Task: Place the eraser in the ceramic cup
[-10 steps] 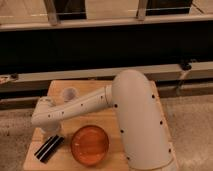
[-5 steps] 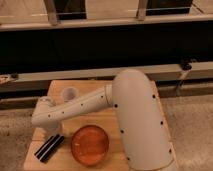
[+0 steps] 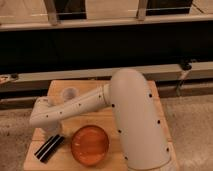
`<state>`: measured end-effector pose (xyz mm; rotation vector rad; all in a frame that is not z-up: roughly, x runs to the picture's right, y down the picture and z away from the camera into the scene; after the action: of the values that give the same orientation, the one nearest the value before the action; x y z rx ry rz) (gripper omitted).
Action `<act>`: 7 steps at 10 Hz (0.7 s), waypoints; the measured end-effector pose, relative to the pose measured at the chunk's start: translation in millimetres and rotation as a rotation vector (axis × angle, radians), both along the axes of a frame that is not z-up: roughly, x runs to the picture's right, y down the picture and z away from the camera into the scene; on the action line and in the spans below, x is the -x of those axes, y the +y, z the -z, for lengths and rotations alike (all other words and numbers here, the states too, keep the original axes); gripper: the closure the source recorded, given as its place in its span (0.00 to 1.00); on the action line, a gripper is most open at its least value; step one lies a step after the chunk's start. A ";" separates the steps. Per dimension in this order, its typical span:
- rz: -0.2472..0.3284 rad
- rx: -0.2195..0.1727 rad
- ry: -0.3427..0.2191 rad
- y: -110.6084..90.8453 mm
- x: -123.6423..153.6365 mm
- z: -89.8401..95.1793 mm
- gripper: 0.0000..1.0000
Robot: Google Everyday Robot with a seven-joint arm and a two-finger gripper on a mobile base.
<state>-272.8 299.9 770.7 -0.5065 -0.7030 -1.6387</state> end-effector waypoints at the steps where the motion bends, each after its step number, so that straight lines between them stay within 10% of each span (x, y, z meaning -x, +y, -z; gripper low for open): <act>1: -0.025 0.005 0.023 1.2 -2.2 1.0 0.20; 7: -0.123 0.013 0.025 6.1 -1.4 6.7 0.20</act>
<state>-271.4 306.1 764.0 -0.4828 -0.7134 -1.5117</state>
